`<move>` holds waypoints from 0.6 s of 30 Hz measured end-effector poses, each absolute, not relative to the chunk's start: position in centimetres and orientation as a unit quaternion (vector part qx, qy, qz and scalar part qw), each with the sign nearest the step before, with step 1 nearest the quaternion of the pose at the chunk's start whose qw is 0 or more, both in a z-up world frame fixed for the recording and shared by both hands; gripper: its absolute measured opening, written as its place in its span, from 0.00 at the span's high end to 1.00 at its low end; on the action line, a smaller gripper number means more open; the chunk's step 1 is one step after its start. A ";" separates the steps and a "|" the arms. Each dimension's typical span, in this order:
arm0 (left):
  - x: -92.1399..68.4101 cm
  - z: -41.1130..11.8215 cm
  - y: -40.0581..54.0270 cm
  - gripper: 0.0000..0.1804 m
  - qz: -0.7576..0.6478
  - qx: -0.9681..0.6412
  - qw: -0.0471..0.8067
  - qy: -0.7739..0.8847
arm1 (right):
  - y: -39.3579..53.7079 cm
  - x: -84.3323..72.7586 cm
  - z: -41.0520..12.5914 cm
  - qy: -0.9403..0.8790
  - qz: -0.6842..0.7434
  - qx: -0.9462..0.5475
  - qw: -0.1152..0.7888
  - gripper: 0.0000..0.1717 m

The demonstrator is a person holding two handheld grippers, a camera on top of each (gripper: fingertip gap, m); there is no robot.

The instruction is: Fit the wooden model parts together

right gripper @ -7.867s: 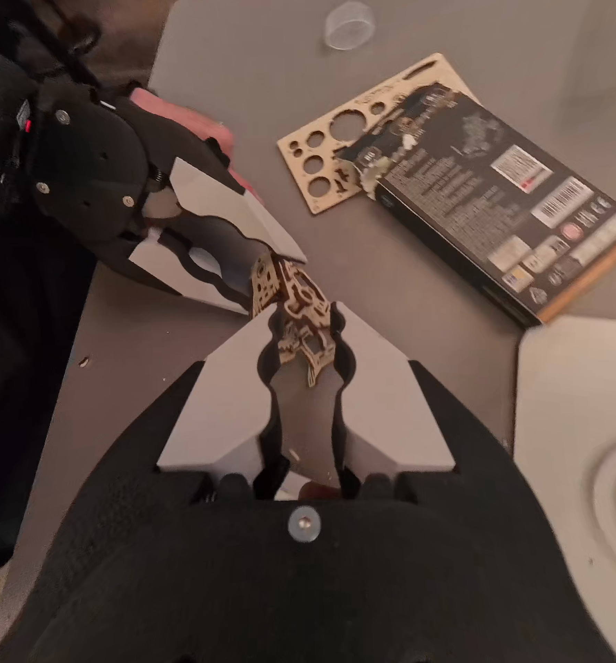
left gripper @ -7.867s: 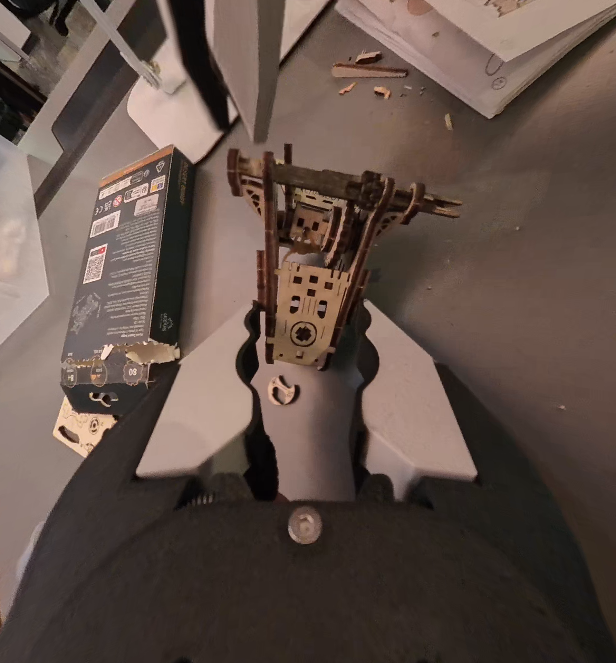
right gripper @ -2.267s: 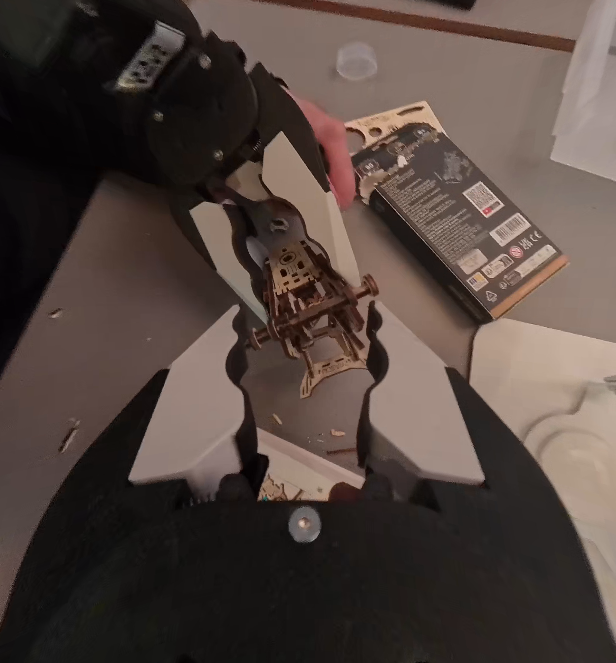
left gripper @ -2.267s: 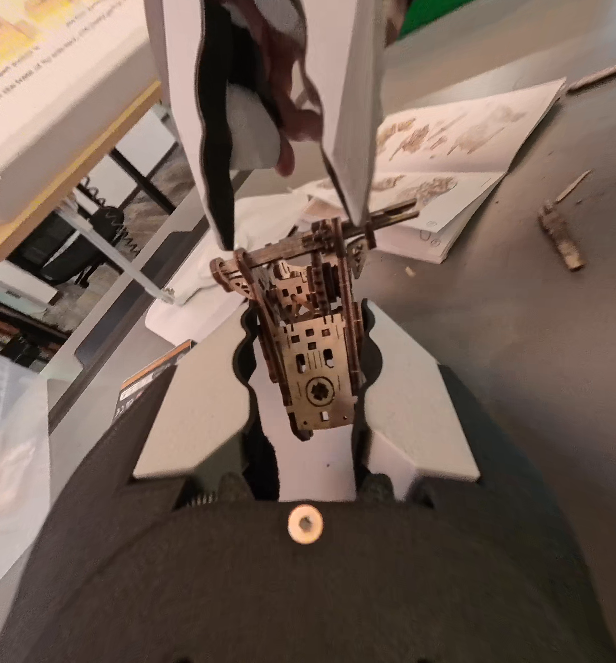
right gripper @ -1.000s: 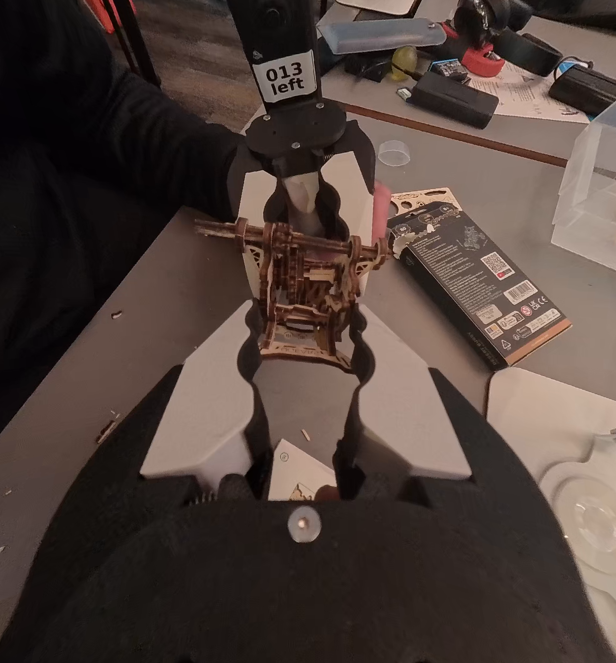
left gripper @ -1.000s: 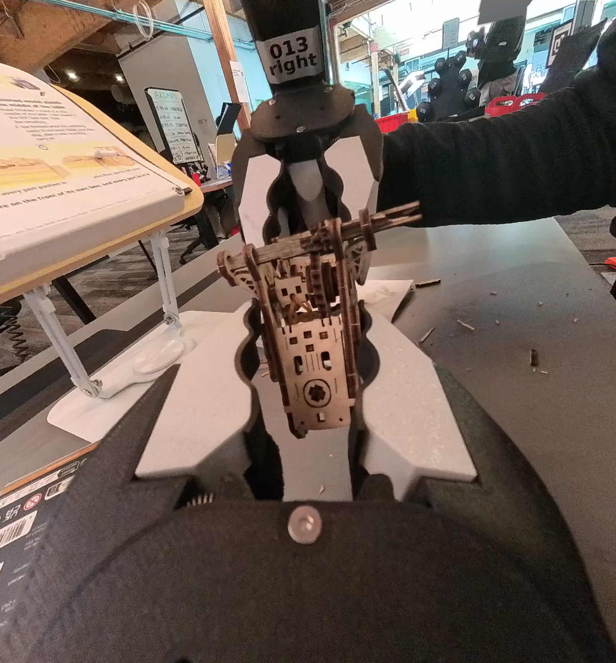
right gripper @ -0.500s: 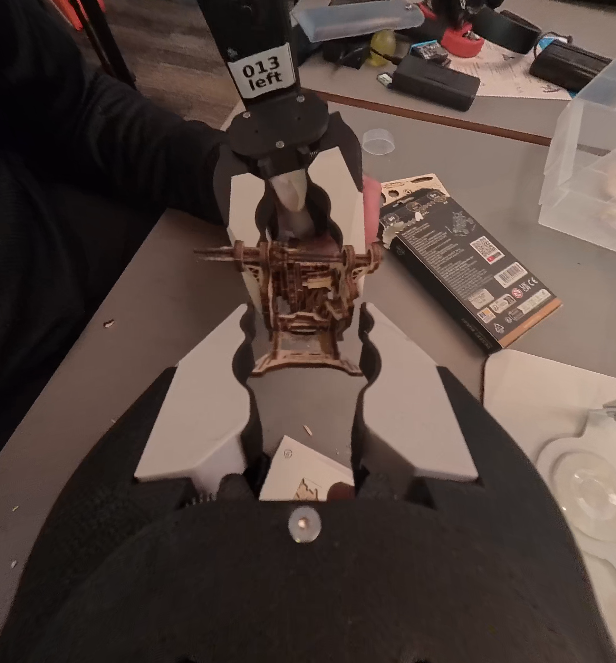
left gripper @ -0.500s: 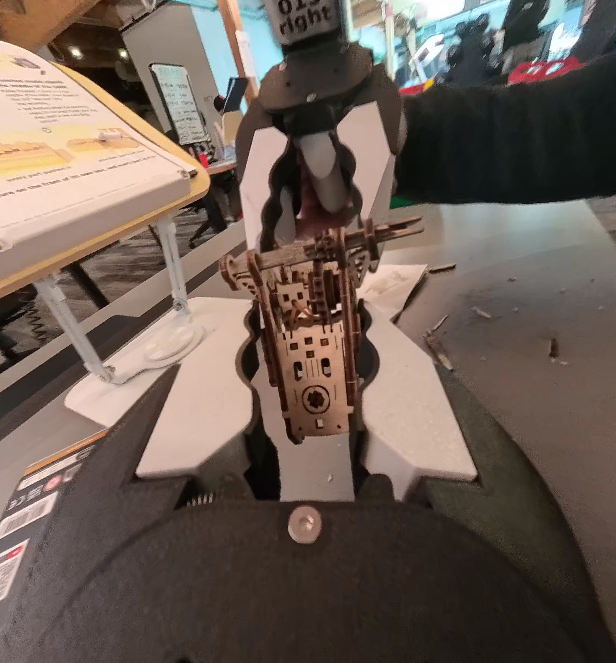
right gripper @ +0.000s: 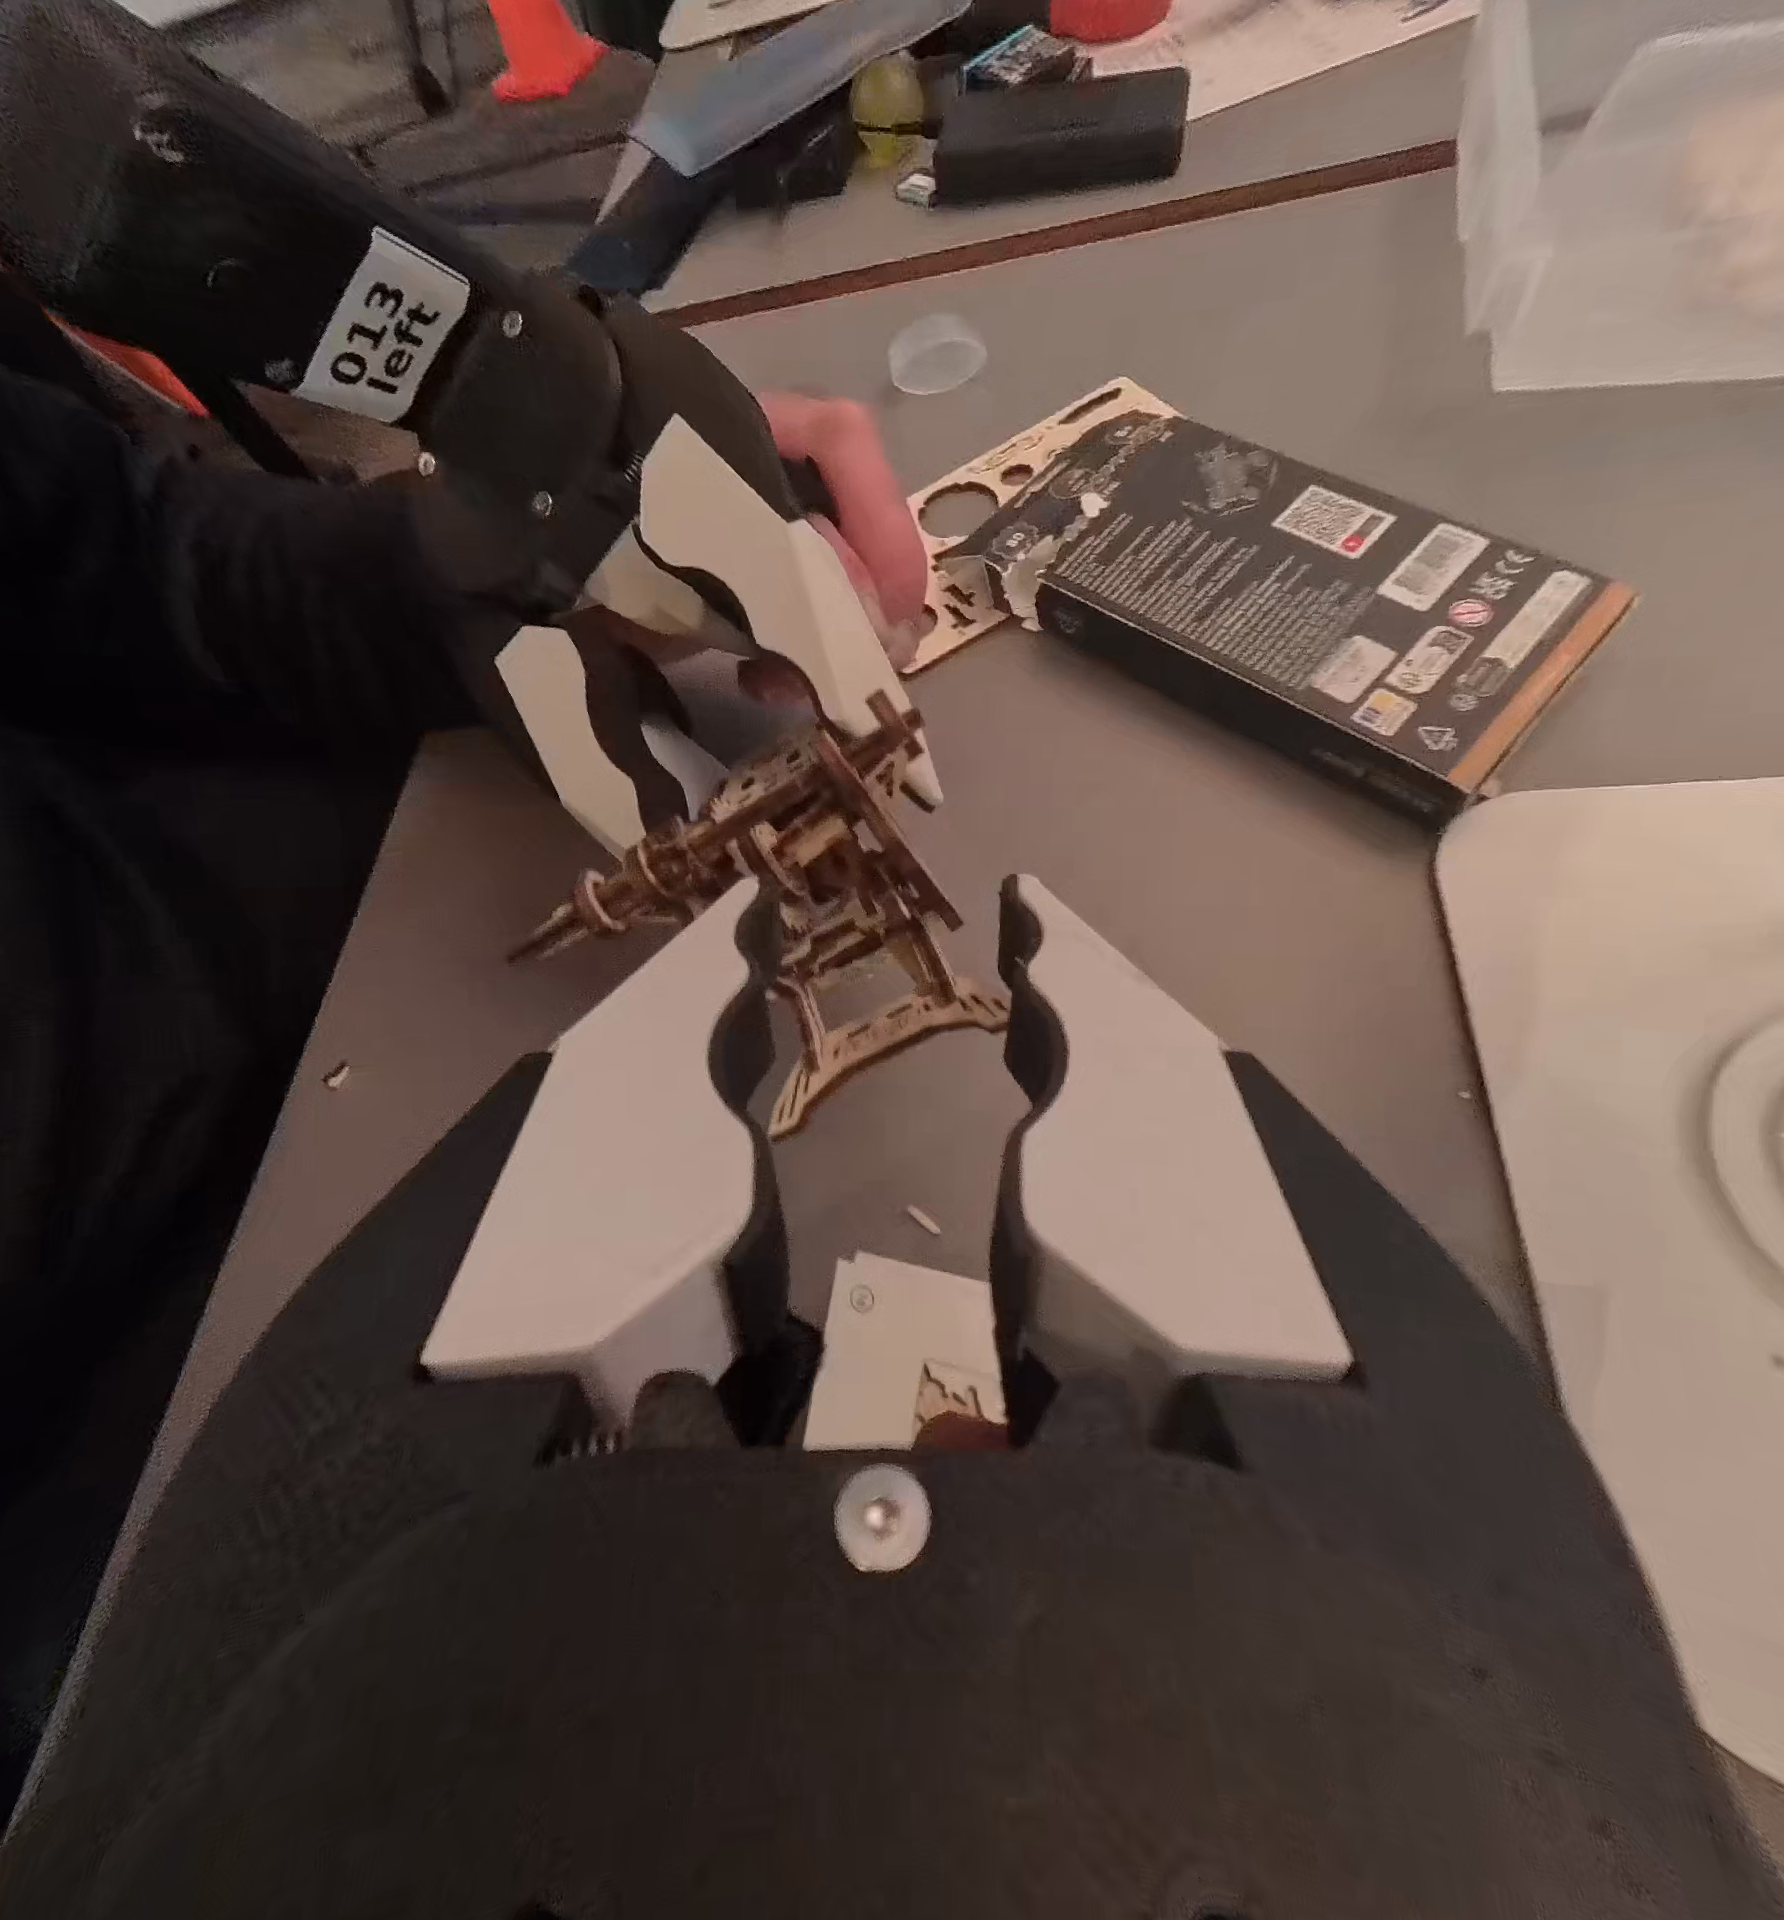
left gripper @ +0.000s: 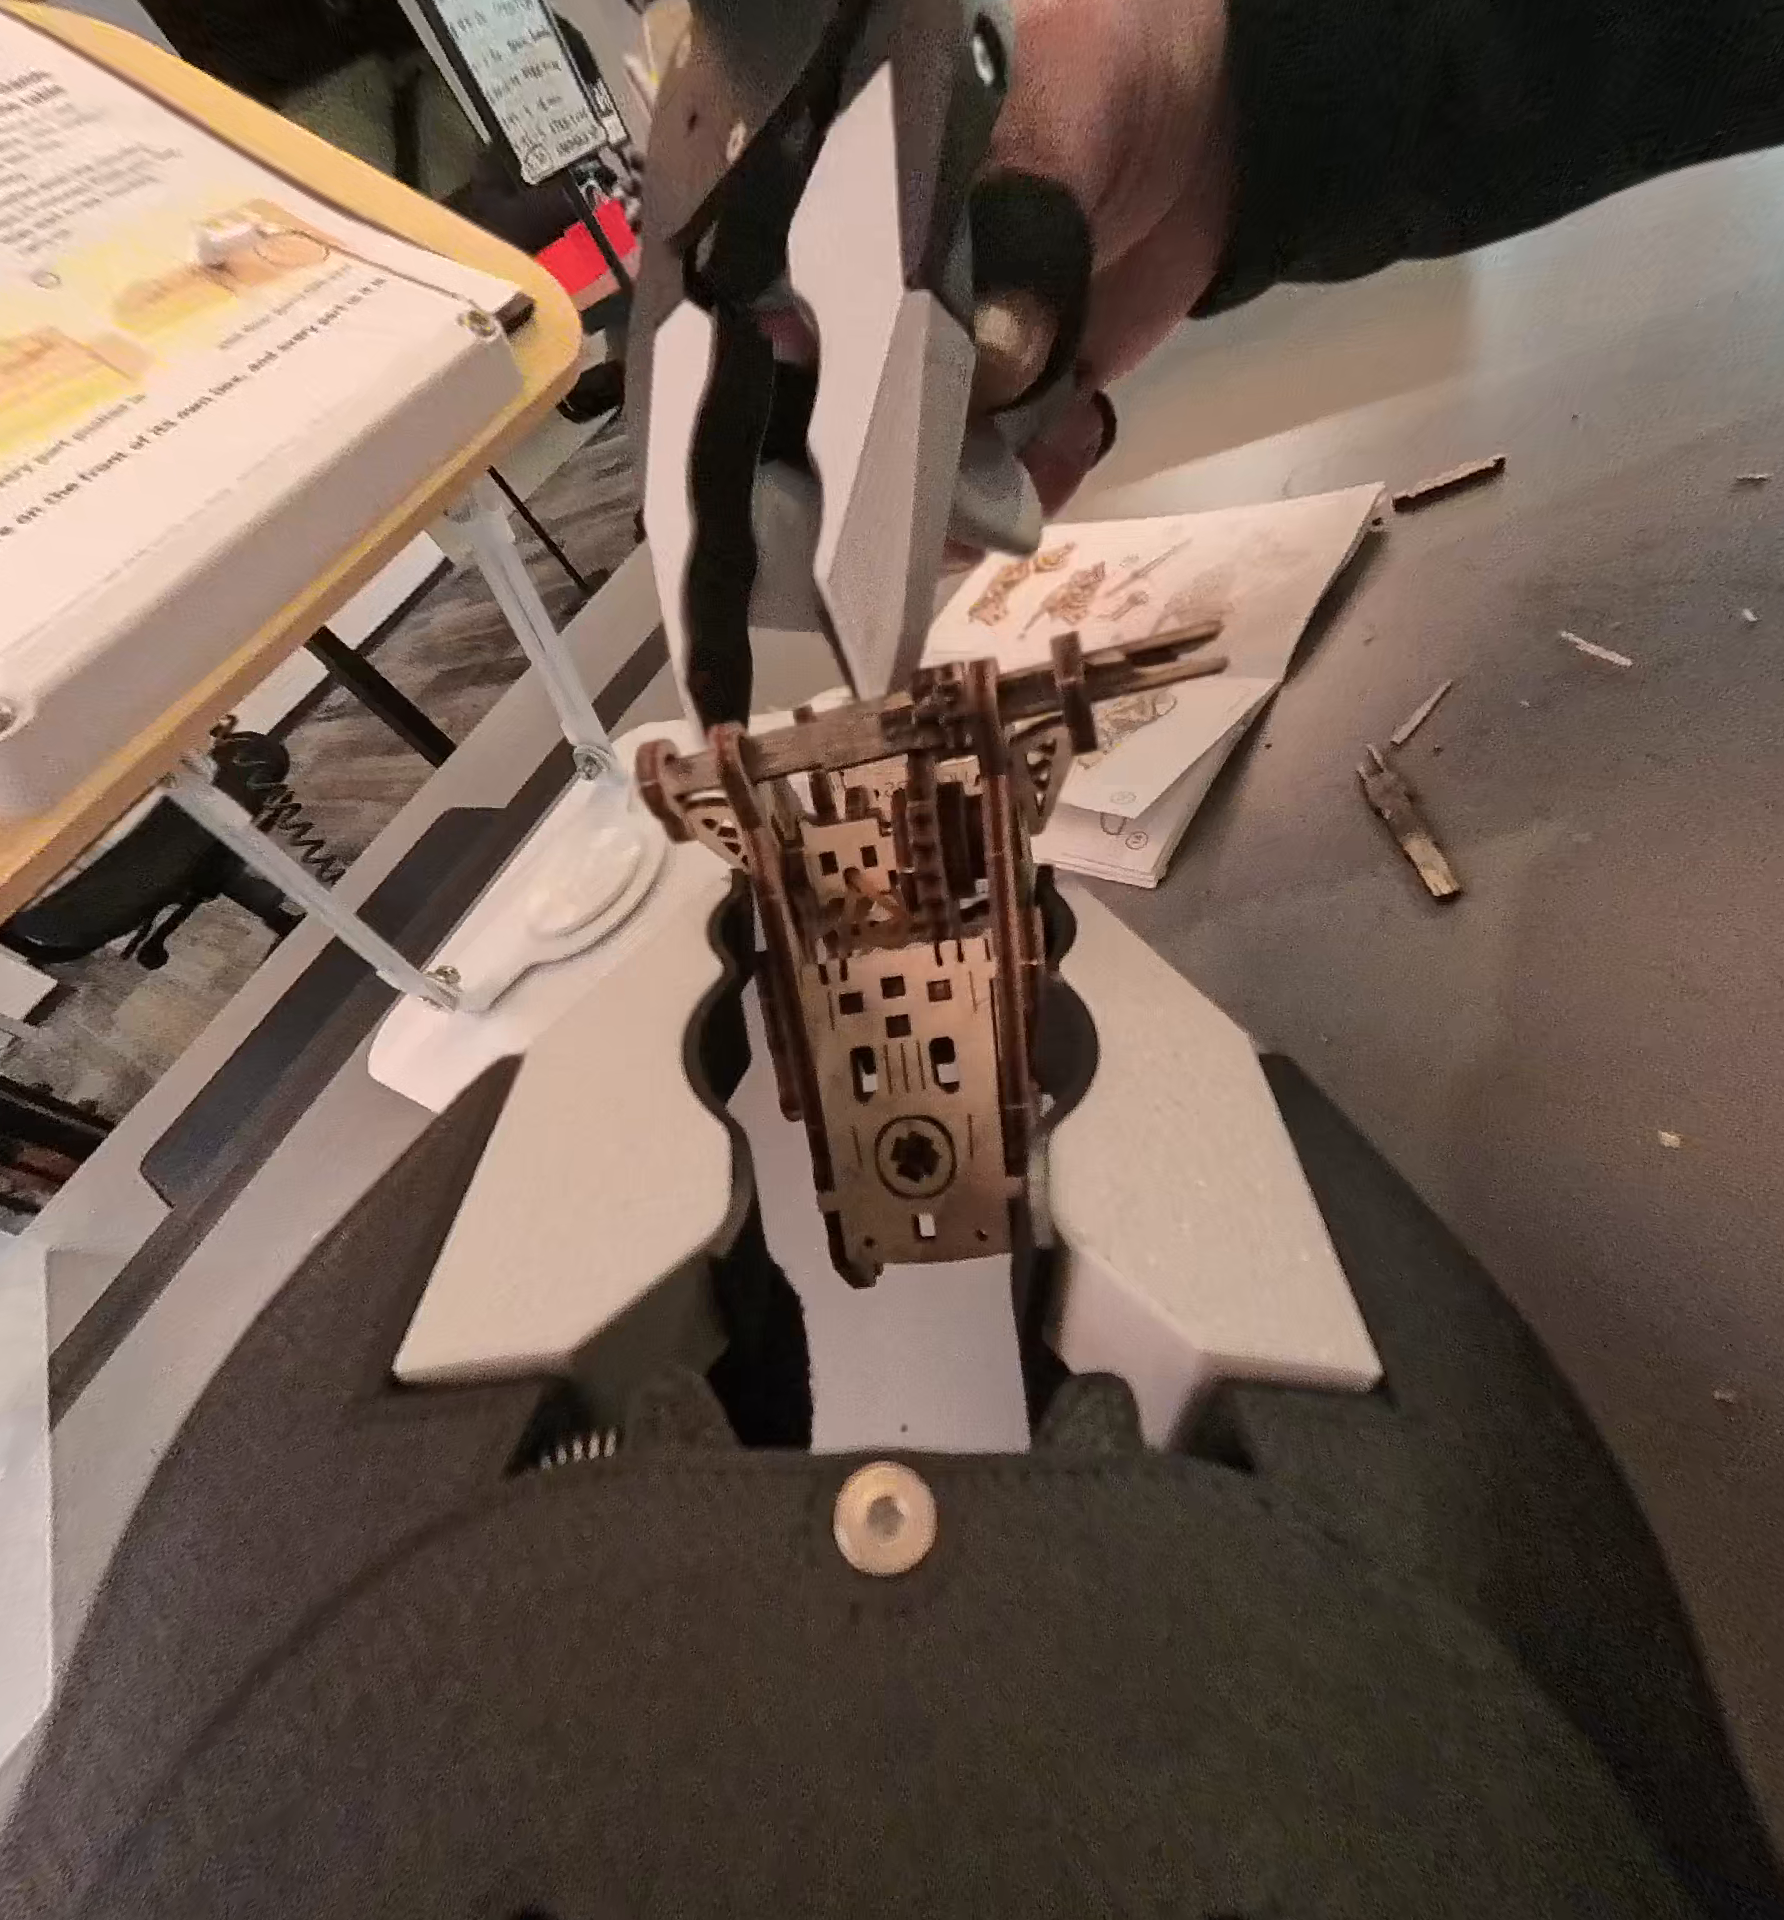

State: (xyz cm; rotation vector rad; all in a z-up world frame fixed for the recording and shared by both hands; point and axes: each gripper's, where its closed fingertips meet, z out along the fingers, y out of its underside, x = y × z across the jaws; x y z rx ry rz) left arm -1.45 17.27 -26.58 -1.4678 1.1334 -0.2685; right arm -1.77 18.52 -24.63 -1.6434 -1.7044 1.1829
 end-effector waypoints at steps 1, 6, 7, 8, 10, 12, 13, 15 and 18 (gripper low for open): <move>-1.4 -26.7 17.3 0.72 -0.110 -0.632 0.591 0.489 | 18.5 -2.1 -24.8 -0.618 0.439 -0.604 0.246 0.77; -1.5 -27.7 17.5 0.72 -0.087 -0.645 0.571 0.501 | 18.4 -3.2 -26.0 -0.600 0.450 -0.617 0.239 0.78; -1.5 -27.8 17.5 0.72 -0.086 -0.645 0.571 0.500 | 18.5 -3.2 -26.1 -0.594 0.454 -0.620 0.238 0.78; -1.5 -27.8 17.5 0.72 -0.086 -0.645 0.569 0.502 | 18.6 -3.2 -26.2 -0.584 0.460 -0.626 0.234 0.77; -1.4 -28.1 17.5 0.72 -0.085 -0.646 0.565 0.506 | 18.6 -3.2 -26.5 -0.568 0.474 -0.633 0.228 0.78; -1.5 -28.4 17.5 0.72 -0.079 -0.649 0.561 0.508 | 18.6 -3.2 -26.8 -0.555 0.481 -0.640 0.225 0.78; -1.5 -28.7 17.5 0.72 -0.078 -0.651 0.557 0.511 | 18.6 -3.2 -27.1 -0.553 0.482 -0.642 0.223 0.80; -1.4 -29.2 17.6 0.72 -0.071 -0.653 0.550 0.516 | 18.6 -3.0 -27.6 -0.550 0.474 -0.651 0.221 0.80; -1.2 -29.0 17.7 0.72 -0.063 -0.652 0.553 0.515 | 18.8 -2.8 -27.5 -0.531 0.490 -0.655 0.220 0.77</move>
